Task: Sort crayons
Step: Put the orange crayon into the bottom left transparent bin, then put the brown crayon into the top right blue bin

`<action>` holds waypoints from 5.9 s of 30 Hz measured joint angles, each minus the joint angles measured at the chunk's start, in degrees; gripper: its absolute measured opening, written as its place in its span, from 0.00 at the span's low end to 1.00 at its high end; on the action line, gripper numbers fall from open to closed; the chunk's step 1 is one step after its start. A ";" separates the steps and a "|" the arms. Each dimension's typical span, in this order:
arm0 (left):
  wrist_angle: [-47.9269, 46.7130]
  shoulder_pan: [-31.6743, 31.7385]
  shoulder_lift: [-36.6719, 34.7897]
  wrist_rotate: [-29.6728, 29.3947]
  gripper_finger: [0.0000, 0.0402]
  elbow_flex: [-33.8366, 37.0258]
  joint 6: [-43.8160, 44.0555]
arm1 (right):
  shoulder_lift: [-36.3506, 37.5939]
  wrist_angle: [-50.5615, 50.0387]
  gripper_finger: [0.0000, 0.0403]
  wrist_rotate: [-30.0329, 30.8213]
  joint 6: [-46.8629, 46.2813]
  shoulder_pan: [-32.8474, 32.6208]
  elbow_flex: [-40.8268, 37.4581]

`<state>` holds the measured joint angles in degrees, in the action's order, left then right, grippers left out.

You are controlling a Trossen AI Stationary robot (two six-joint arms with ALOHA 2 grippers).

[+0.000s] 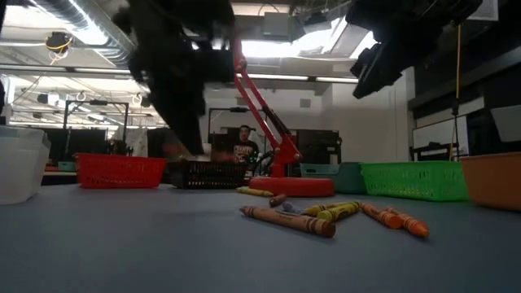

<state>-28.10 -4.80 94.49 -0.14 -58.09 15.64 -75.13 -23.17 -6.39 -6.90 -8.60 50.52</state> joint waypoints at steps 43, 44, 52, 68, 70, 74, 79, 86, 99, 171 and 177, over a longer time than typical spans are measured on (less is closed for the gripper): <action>-47.54 -24.43 -16.71 3.62 0.18 -0.14 27.87 | -29.43 36.52 0.29 4.42 17.24 0.00 0.08; -47.54 -24.43 -16.71 3.56 0.19 -0.14 27.87 | -29.71 36.43 0.29 4.45 17.79 0.00 0.09; -47.13 -24.43 -16.71 0.21 0.22 -0.14 27.94 | -30.23 36.63 0.29 4.39 21.07 0.11 0.07; -45.29 -24.43 -16.71 0.17 0.22 -0.14 27.90 | -30.23 34.66 0.29 -3.85 32.04 4.70 0.07; -45.26 -24.43 -16.71 0.17 0.22 -0.14 27.89 | -30.23 33.56 0.29 -5.49 32.90 5.48 0.07; -45.20 -24.43 -16.71 0.17 0.22 -0.14 27.89 | -30.23 32.37 0.29 -6.34 33.41 6.54 0.07; -45.12 -24.43 -16.71 -0.52 0.22 -0.14 27.89 | -30.23 33.26 0.29 -6.48 36.81 6.40 0.07; -44.33 -24.43 -16.69 -2.17 0.22 -0.14 27.89 | -33.26 34.27 0.29 -5.86 37.36 6.38 0.71; -40.82 -24.43 -16.67 -3.02 0.22 -0.16 27.81 | -33.68 33.49 0.29 -7.04 37.08 6.38 0.74; -18.32 -24.37 -16.73 -18.91 0.22 -0.17 27.74 | -37.45 6.08 0.05 -2.31 50.08 6.32 15.41; -10.95 -24.30 -13.80 -23.18 0.22 -0.17 24.20 | -37.97 0.99 0.06 -1.78 44.85 6.32 20.27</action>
<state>-39.05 -29.10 80.69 -23.32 -58.26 39.83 -113.10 -22.18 -8.18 37.95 -2.28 70.79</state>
